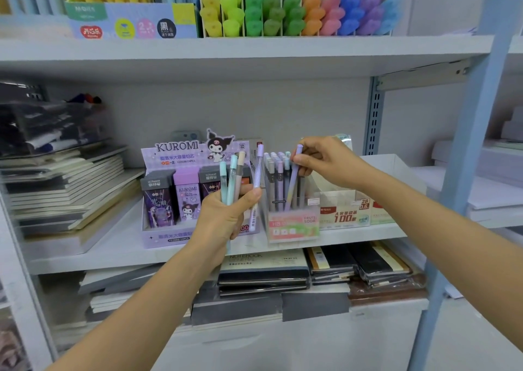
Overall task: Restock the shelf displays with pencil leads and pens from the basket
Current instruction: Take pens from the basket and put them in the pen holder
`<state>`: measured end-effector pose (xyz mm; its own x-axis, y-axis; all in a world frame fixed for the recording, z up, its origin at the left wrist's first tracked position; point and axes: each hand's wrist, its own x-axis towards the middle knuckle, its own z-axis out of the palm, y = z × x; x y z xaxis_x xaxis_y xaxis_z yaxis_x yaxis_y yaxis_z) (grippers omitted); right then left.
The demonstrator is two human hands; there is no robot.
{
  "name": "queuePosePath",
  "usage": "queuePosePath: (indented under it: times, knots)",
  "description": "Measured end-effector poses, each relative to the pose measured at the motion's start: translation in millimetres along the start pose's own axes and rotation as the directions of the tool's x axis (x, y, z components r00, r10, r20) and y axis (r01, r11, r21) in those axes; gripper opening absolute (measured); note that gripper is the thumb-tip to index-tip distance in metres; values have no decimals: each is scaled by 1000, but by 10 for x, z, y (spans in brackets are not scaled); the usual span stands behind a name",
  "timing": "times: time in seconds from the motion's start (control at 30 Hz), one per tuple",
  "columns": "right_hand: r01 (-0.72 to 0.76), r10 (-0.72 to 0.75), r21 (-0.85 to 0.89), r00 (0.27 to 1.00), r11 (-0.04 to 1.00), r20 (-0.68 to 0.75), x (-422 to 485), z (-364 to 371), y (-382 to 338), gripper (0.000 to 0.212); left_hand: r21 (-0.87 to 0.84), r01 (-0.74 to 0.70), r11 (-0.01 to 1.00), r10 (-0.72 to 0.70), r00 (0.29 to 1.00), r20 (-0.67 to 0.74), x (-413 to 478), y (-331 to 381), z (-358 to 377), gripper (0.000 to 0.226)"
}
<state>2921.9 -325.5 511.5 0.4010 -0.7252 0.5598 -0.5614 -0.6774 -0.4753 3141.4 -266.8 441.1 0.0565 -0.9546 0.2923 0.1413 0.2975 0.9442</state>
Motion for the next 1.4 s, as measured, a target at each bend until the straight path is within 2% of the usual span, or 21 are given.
queuePosePath:
  times: [0.17, 0.27, 0.37, 0.53, 0.63, 0.73, 0.97, 1.0, 1.03, 1.1, 1.13, 1.3, 1.4]
  knots:
    - [3, -5, -42, 998, 999, -65, 13, 100, -34, 14, 19, -27, 999, 27, 1000, -1, -4, -9, 21, 30]
    - [-12, 10, -40, 999, 999, -48, -13, 21, -1, 13, 41, -48, 998, 48, 999, -5, -7, 1, 32, 22]
    - [-1, 1, 3, 999, 1000, -51, -70, 21, 9, 13, 101, -95, 990, 93, 995, 23, 3, -8, 53, 23]
    - [1, -1, -67, 1000, 998, 1, -82, 118, -16, 15, 139, -112, 984, 104, 993, 63, 8, -33, 112, 21]
    - [-34, 35, -41, 999, 999, 29, -66, 98, -5, 10, 141, -116, 983, 106, 992, 71, -7, -28, 110, 22]
    - [-41, 43, 23, 996, 999, -79, -65, 149, 12, 20, 128, -93, 987, 87, 995, 56, 18, -14, 102, 26]
    - [-29, -3, -120, 965, 992, -263, -48, 272, -30, 22, 56, -71, 996, 65, 992, 104, -24, 9, 133, 24]
    - [-13, 4, -32, 959, 999, -282, -60, 249, -72, 22, 40, -63, 997, 58, 992, 109, -34, 16, 138, 23]
    - [-2, 40, 135, 961, 991, -274, -82, 223, -131, 22, 28, -56, 998, 53, 992, 114, -42, 22, 144, 21]
    - [-9, 102, 445, 977, 896, -186, -128, 184, -229, 21, 22, -55, 998, 52, 991, 123, -61, 28, 166, 16]
    - [-13, 101, 509, 984, 861, -145, -145, 177, -262, 19, 26, -56, 998, 52, 991, 125, -70, 30, 183, 14]
    - [-33, 92, 651, 994, 759, -57, -225, 136, -324, 19, -30, -17, 999, 21, 994, 106, -129, 43, 256, 17]
    - [-49, 85, 679, 996, 732, -20, -272, 90, -330, 23, -36, -3, 999, 6, 997, 76, -139, 58, 275, 19]
